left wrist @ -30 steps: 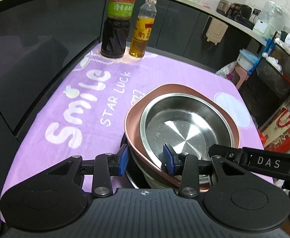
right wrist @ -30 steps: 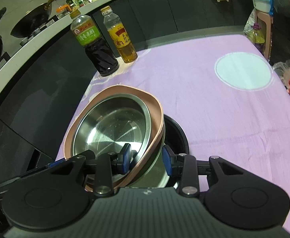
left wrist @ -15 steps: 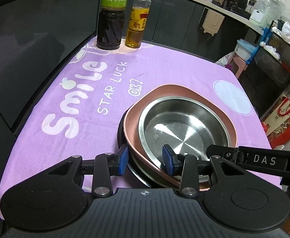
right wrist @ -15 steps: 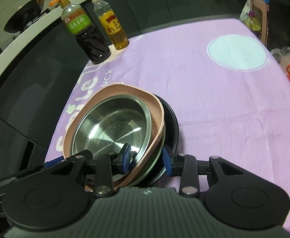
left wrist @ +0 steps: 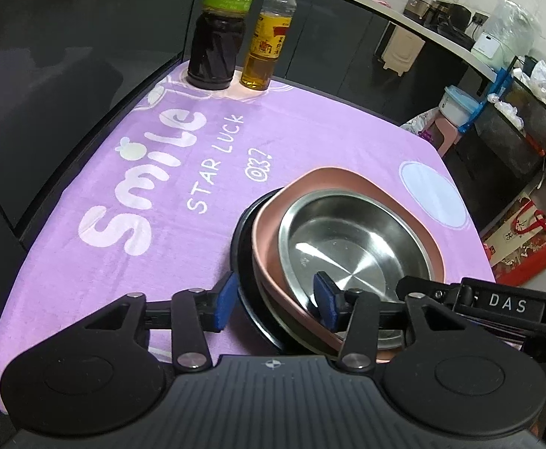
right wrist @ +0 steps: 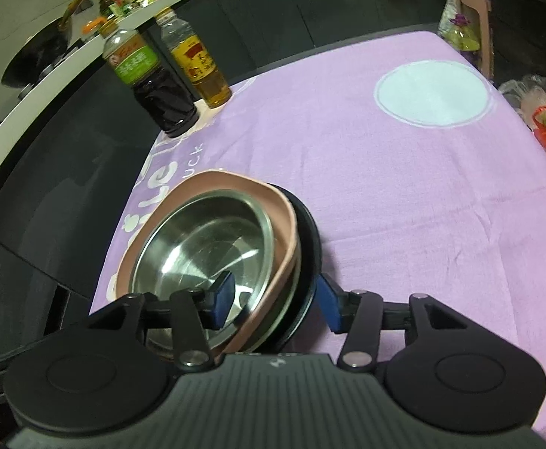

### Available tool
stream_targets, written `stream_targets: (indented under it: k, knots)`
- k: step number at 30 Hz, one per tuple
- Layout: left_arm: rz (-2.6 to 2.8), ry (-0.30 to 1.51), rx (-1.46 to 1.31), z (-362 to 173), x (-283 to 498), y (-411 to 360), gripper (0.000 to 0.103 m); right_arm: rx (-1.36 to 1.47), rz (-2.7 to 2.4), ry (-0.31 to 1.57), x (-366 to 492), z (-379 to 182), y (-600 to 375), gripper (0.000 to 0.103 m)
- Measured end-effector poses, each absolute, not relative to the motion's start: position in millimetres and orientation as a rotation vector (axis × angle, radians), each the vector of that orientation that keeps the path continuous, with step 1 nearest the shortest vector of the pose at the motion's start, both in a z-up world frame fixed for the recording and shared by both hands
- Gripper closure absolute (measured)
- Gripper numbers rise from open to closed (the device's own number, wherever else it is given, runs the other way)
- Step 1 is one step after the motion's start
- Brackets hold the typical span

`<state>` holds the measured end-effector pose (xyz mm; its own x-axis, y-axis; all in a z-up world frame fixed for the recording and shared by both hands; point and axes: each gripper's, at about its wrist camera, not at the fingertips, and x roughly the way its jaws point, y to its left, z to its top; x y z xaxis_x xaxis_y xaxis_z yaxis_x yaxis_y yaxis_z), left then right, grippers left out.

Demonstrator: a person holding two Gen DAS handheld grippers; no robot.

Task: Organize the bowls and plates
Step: 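Lower the plate stack onto the black bowl and open both tools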

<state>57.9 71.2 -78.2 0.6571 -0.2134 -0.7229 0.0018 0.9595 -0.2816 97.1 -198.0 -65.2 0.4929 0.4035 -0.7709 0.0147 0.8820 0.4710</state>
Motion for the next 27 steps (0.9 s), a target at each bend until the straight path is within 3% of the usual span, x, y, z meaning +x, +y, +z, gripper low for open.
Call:
stream_targets:
  k: [10, 27]
  knots:
    - [-0.111, 0.848, -0.300, -82.9, 60.8, 78.2, 0.048, 0.465, 0.247, 1.065, 99.6, -73.0, -197.1, 0.049]
    - [-0.165, 0.919, -0.398, -100.3, 75.7, 81.9, 0.043, 0.494, 0.234, 1.083, 107.1, -79.9, -195.5, 0.043]
